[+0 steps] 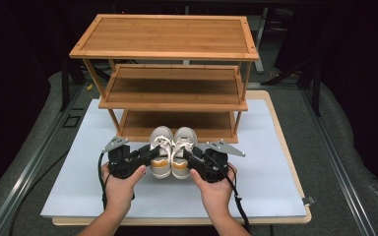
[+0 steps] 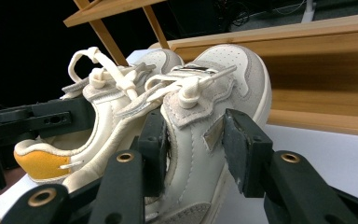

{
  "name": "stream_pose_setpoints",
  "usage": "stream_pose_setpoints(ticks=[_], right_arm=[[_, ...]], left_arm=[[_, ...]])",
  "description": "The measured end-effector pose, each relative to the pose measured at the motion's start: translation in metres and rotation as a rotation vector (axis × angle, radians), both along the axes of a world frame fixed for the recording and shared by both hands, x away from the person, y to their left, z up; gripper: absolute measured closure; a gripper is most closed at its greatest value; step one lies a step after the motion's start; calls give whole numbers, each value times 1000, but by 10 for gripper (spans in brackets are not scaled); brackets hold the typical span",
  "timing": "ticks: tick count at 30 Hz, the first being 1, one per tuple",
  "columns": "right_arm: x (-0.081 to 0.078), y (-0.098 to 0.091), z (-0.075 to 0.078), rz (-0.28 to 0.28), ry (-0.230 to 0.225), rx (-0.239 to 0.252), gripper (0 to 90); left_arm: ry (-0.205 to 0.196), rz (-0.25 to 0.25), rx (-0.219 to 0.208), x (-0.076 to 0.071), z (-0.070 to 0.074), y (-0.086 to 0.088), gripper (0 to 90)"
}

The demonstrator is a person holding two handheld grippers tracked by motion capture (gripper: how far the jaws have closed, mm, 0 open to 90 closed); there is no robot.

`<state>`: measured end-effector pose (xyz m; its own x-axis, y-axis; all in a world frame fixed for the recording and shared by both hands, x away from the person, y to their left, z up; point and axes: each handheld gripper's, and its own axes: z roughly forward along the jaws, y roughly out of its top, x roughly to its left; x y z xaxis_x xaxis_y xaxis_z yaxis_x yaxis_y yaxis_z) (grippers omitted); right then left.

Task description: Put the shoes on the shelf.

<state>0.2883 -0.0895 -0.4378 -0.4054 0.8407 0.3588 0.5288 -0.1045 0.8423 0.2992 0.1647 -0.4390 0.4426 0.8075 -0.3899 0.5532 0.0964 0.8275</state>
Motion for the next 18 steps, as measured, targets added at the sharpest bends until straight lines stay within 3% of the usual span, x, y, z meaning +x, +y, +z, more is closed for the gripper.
stream_pose_setpoints(ticks=[18], right_arm=[[0, -1, 28, 16, -12, 10, 607]], left_arm=[[-28, -10, 9, -1, 29, 2, 578]])
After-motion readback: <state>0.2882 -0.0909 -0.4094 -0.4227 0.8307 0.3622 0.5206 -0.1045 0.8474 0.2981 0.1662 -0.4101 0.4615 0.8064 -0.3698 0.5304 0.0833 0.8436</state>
